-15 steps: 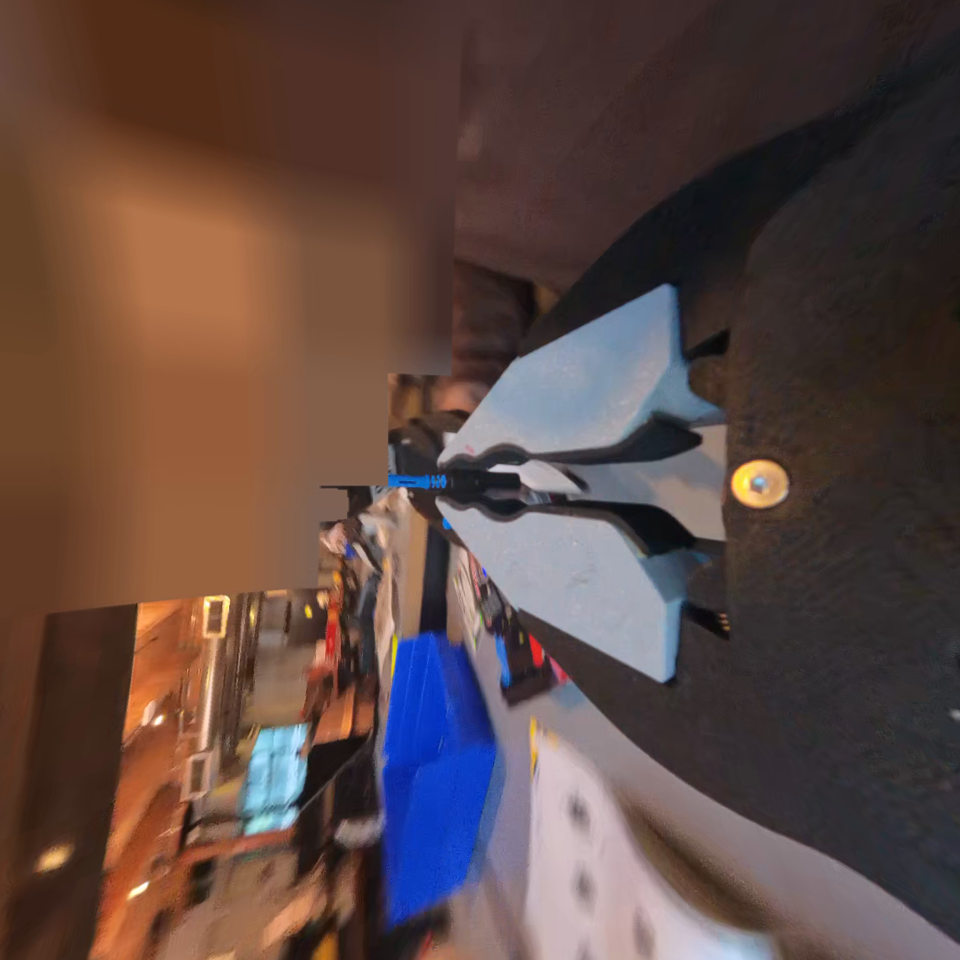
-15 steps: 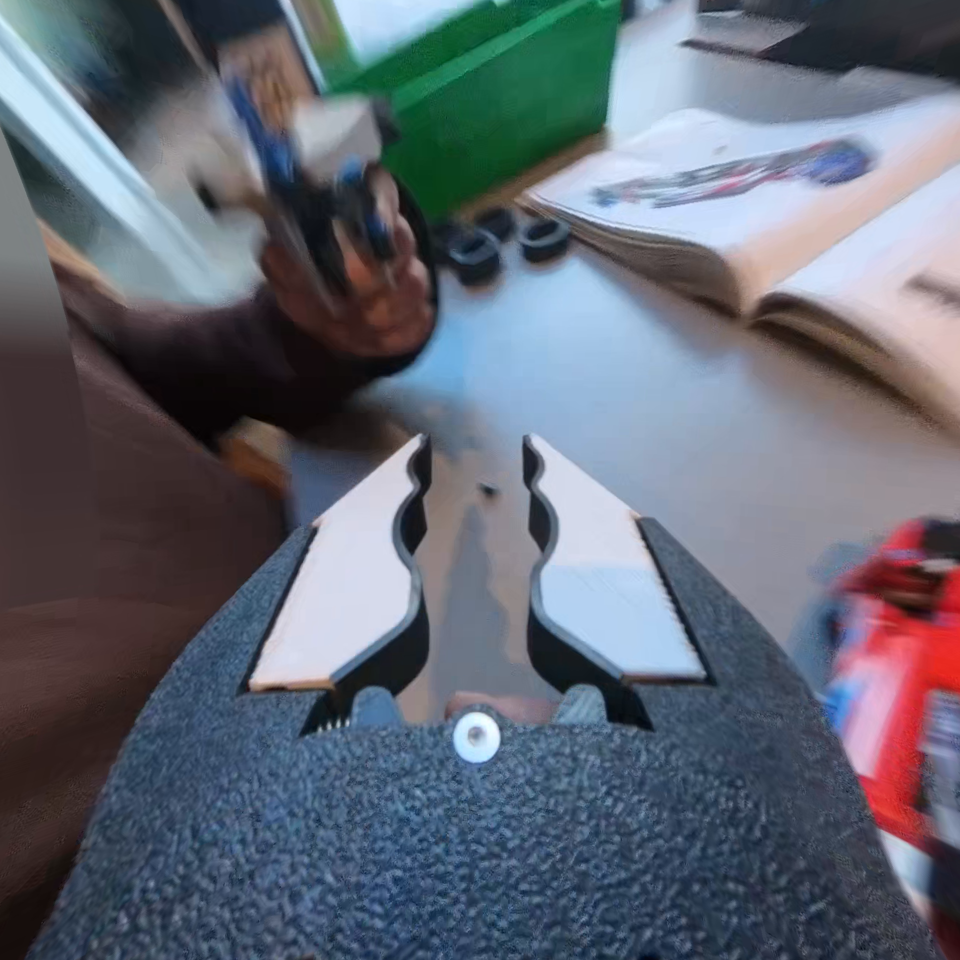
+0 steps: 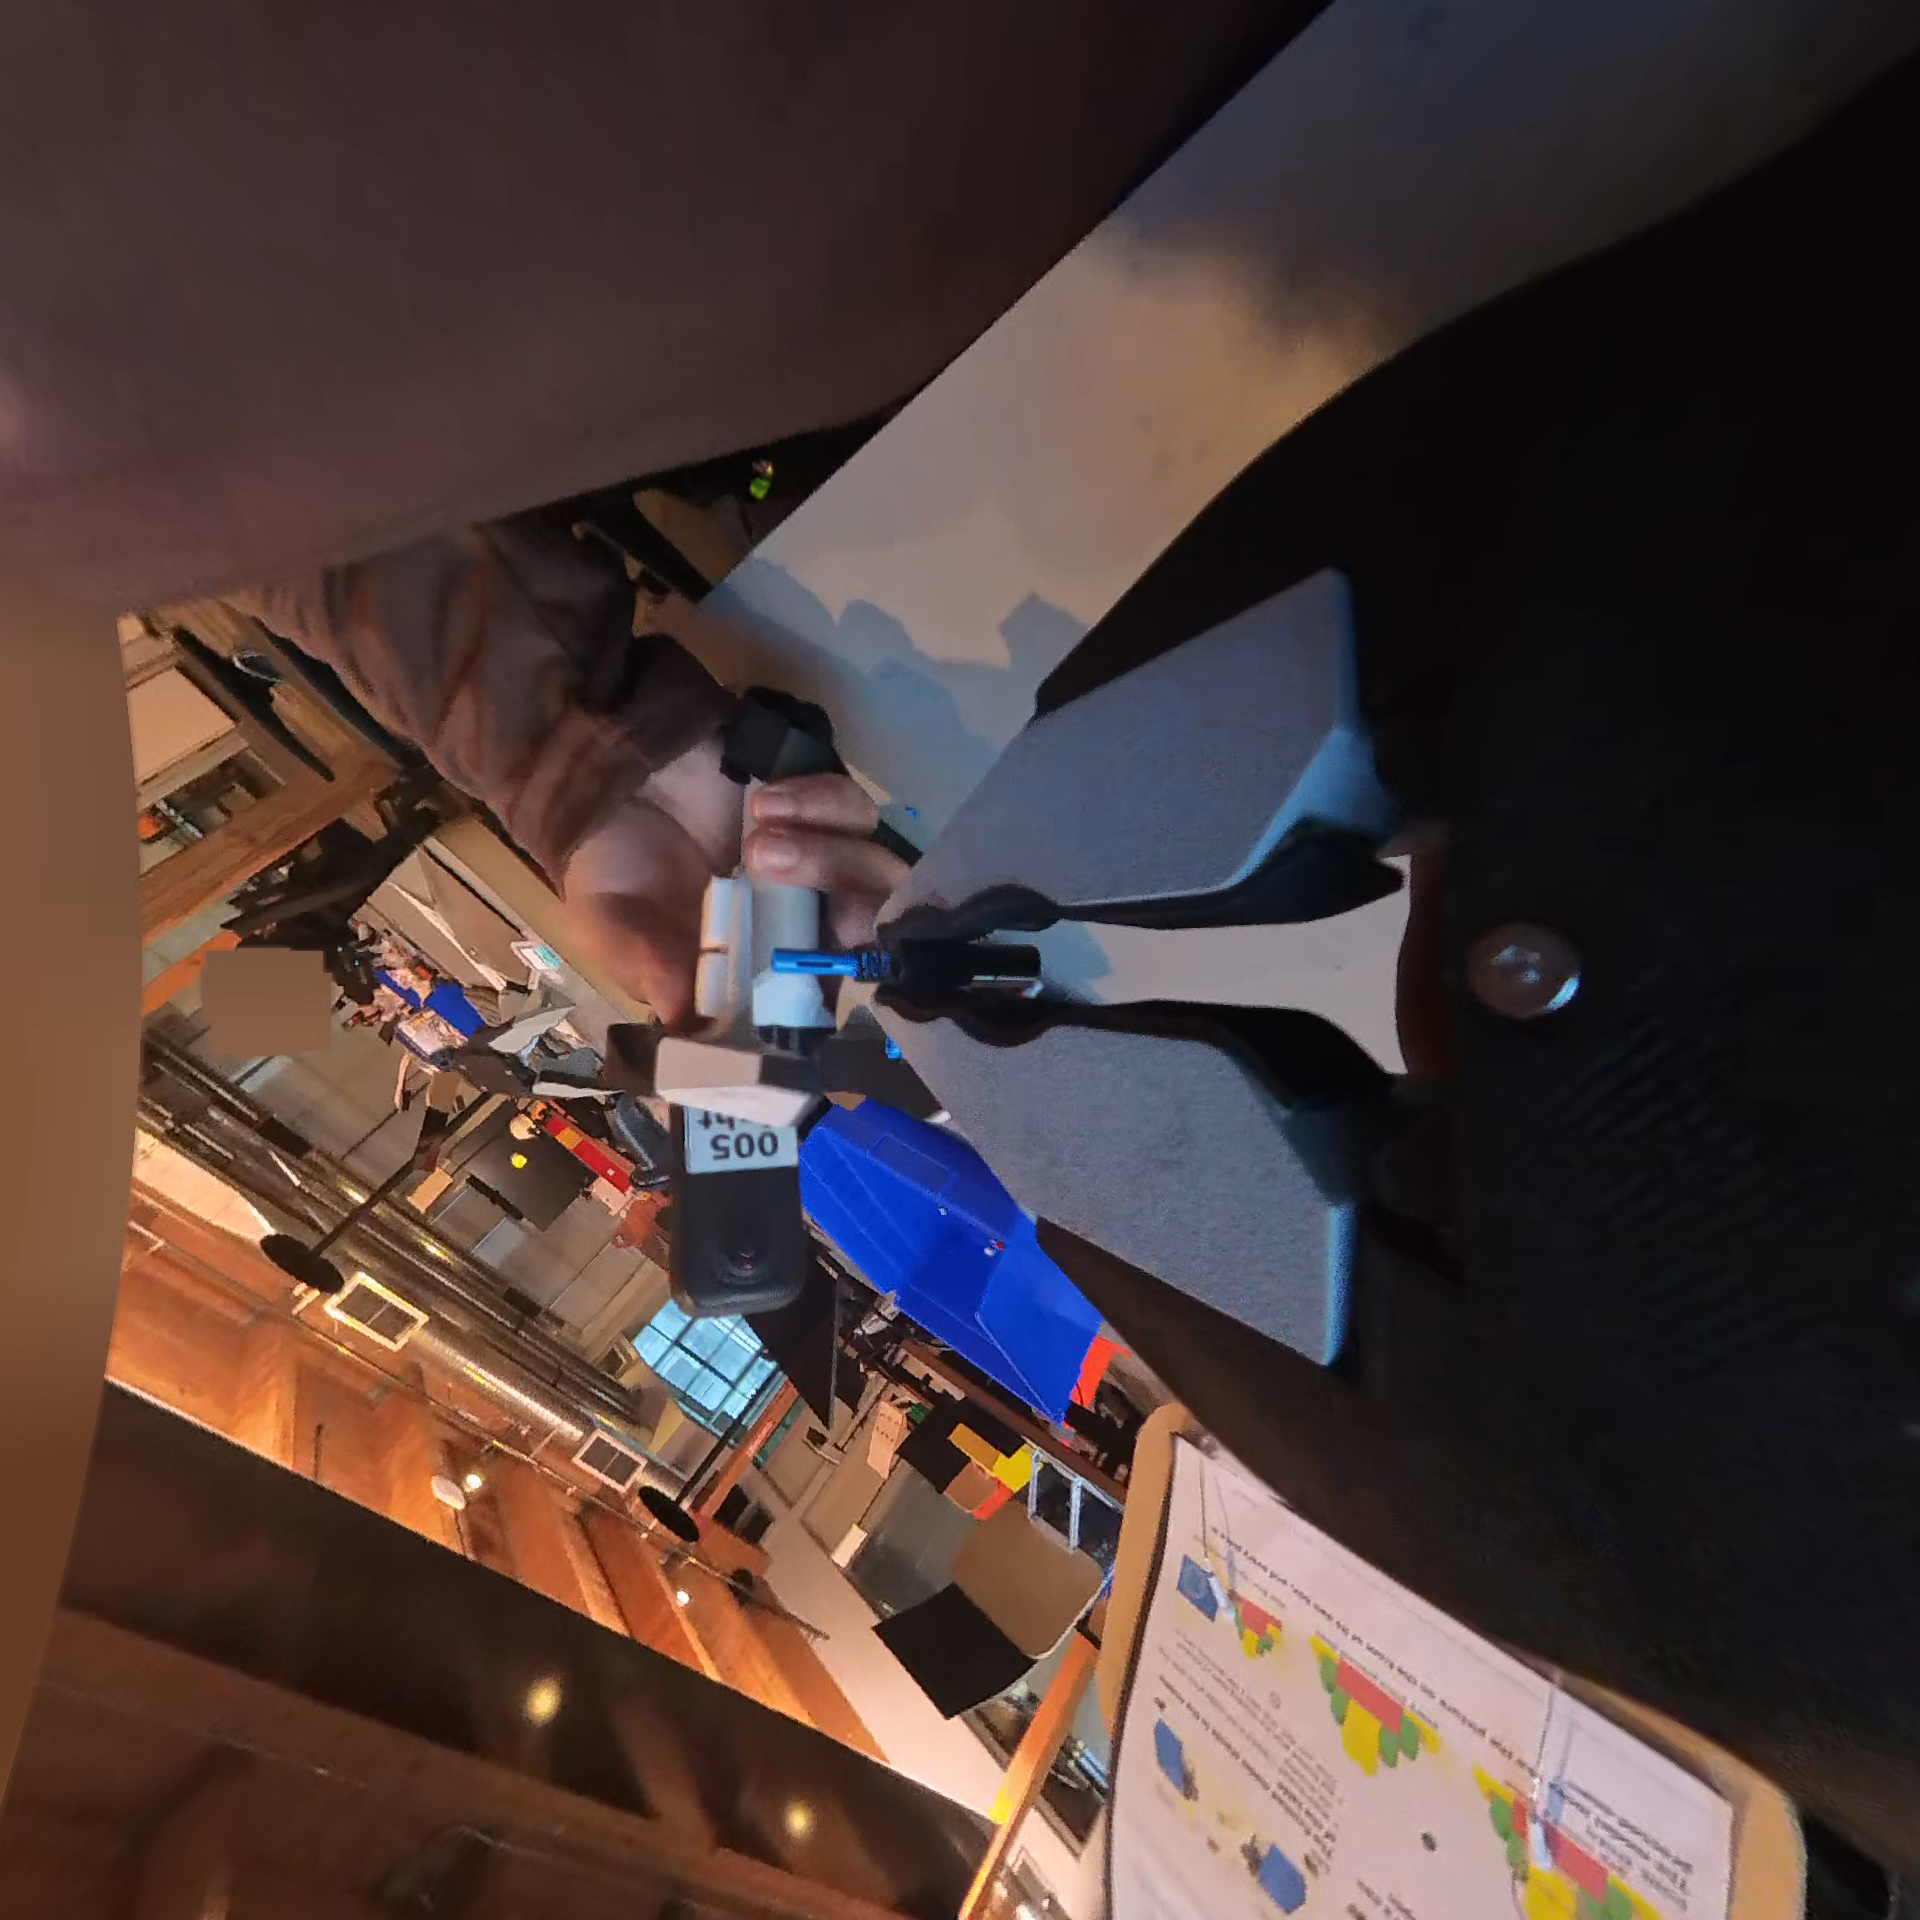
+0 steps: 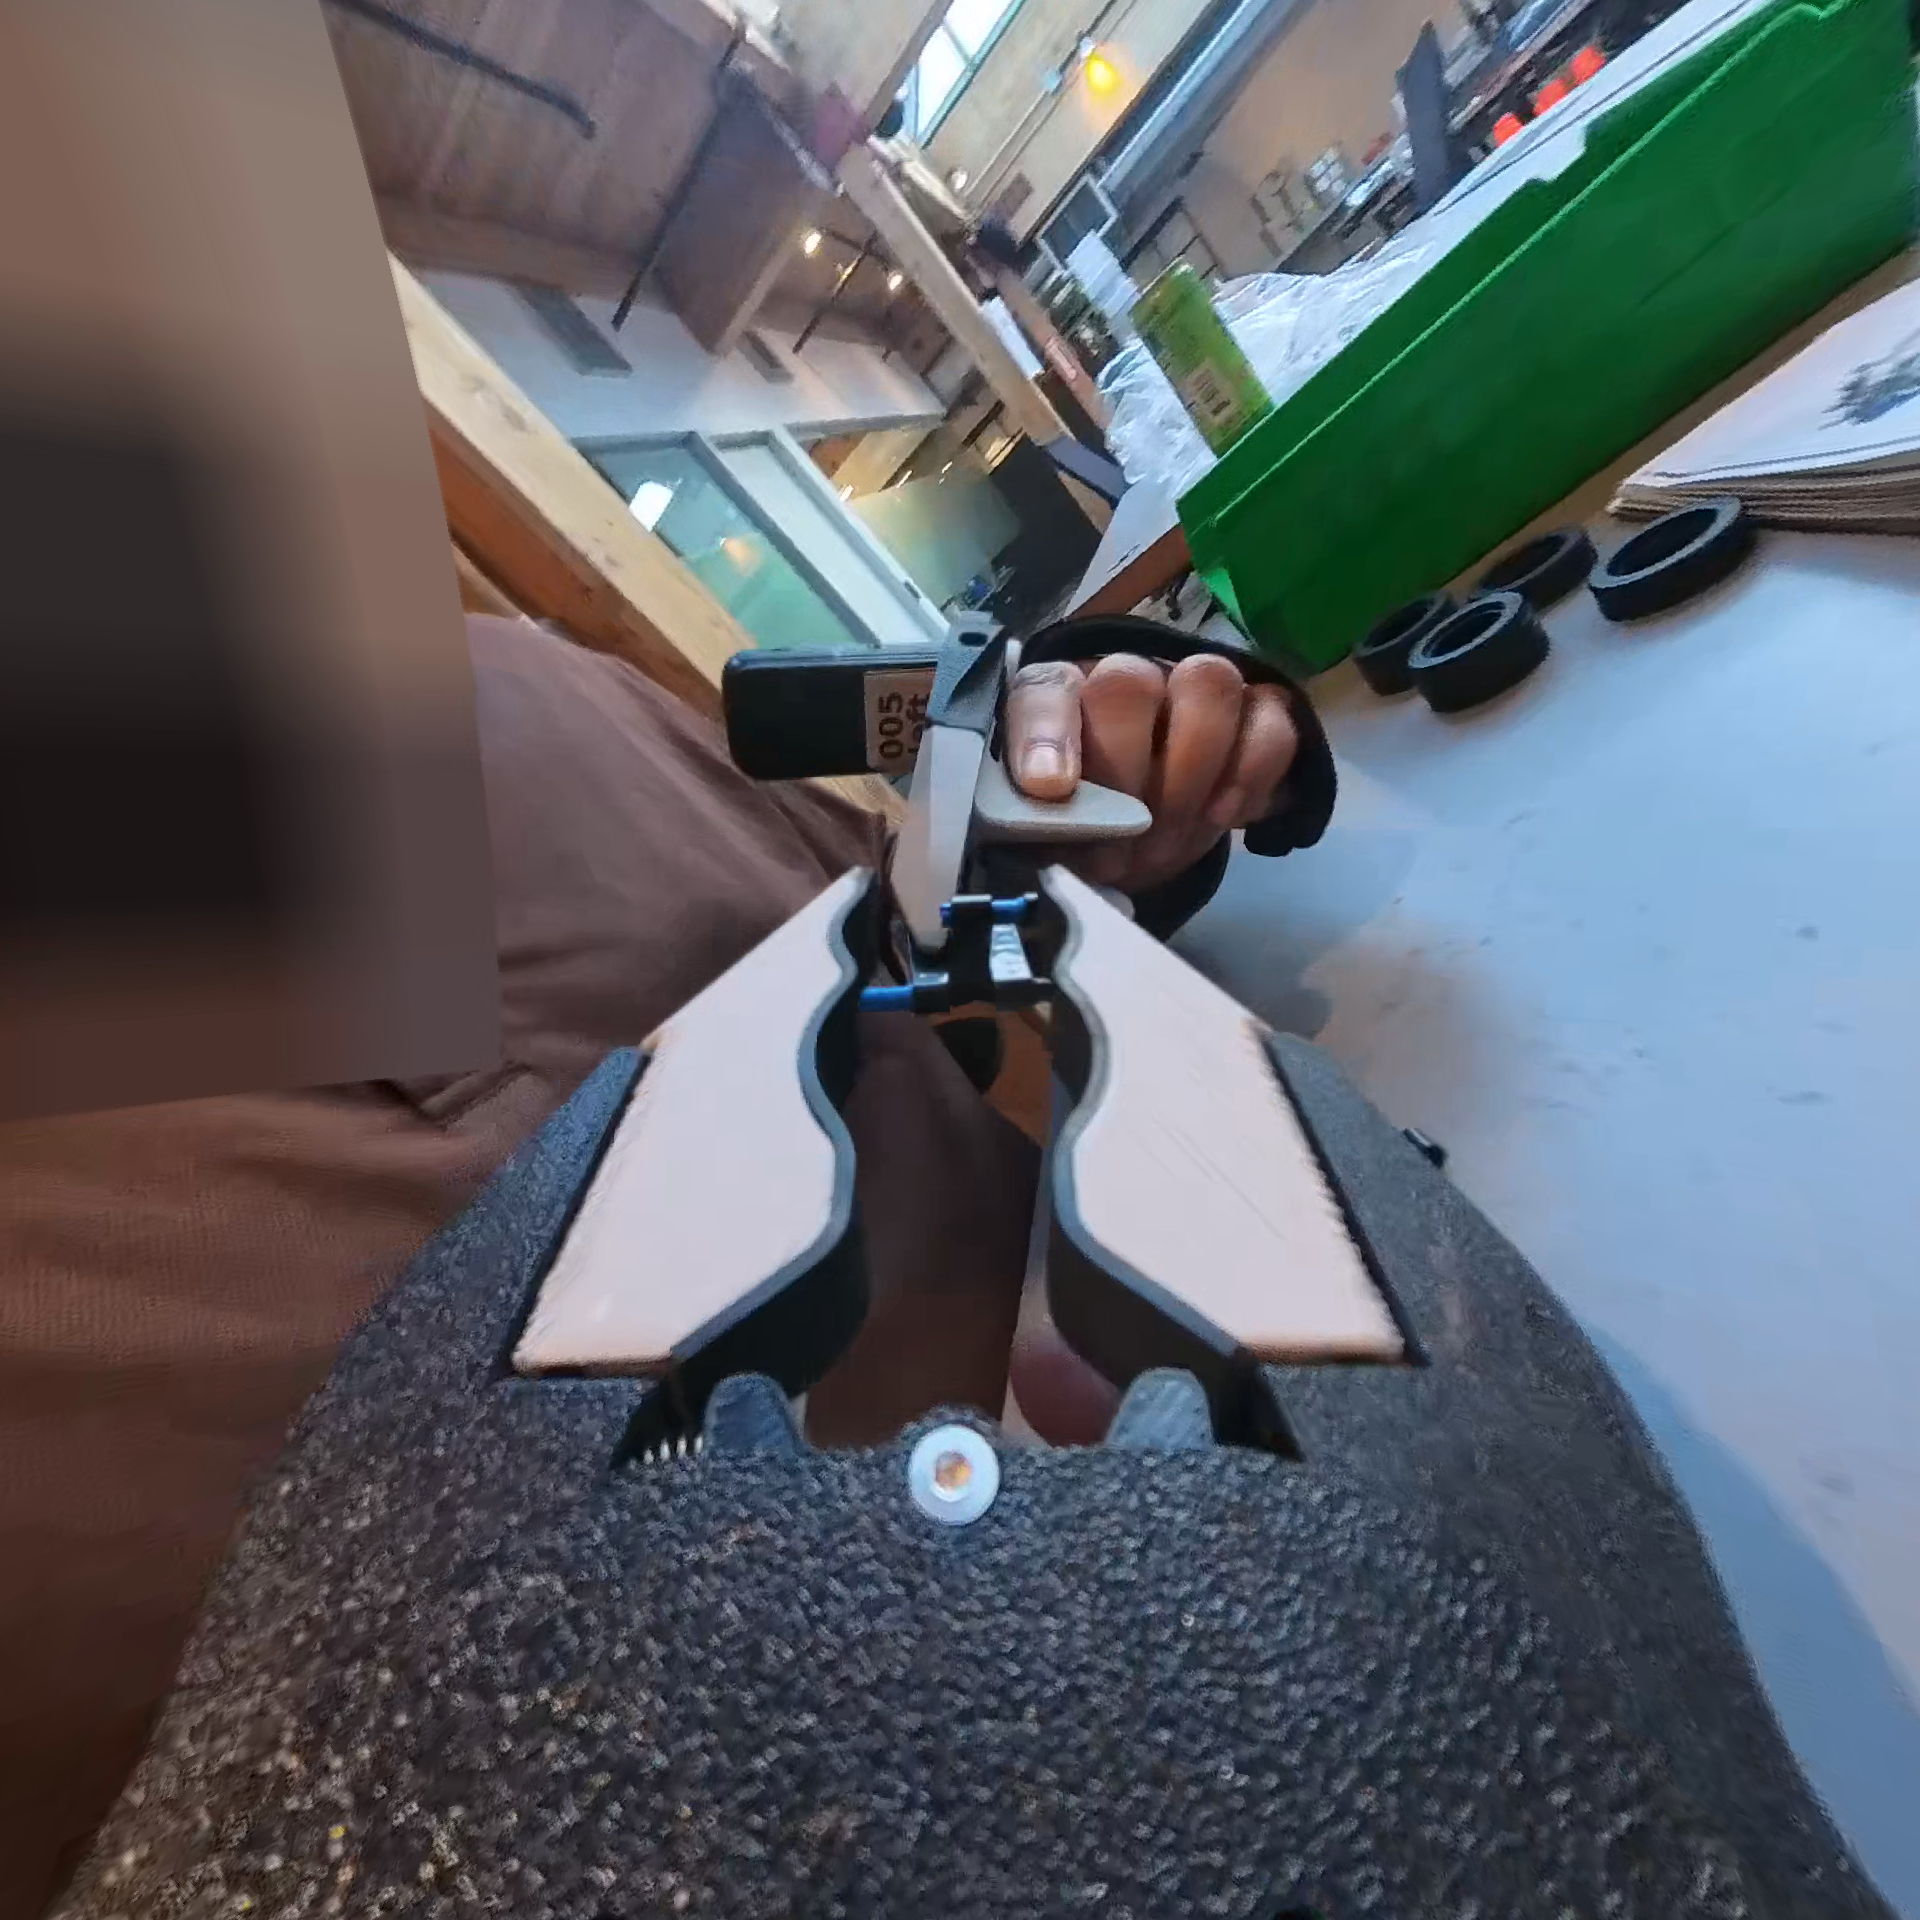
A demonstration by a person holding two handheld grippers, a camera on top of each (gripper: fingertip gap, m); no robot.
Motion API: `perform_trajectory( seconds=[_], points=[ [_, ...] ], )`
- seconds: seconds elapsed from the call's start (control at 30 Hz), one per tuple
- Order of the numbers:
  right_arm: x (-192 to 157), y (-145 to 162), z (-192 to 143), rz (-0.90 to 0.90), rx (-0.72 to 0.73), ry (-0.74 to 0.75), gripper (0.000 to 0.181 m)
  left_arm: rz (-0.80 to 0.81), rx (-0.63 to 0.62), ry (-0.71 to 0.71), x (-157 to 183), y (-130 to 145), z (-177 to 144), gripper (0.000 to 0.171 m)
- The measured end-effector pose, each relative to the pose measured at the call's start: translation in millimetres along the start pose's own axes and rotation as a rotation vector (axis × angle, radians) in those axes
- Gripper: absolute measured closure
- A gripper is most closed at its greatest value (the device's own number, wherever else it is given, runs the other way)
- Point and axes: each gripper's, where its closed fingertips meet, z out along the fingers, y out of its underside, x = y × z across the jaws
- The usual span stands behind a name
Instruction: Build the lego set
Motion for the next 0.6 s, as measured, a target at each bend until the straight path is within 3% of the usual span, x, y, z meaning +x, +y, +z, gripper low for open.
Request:
perform_trajectory(
  seconds=[0.13,0.2,0.23,0.4,0.6],
  points=[
    [1,4,1,-0.060,-0.036,-0.001,0.154,0.043,-0.019,0.021,3,-1,1,0.167],
    [8,4,-1,-0.051,-0.042,0.032,0.136,0.054,-0.010,0.001,0,-3,0,0.167],
    [7,4,-1,-0.052,-0.046,0.027,0.136,0.052,-0.005,-0.001,-1,-5,-1,0.167],
    [-1,11,8,-0.131,-0.087,0.007,0.149,0.059,0.008,-0.033,-4,-7,-1,0.167],
    [-7,4,12,-0.193,-0.022,-0.011,0.158,0.013,0.030,-0.109,-11,-10,-3,0.165]
  ],
)
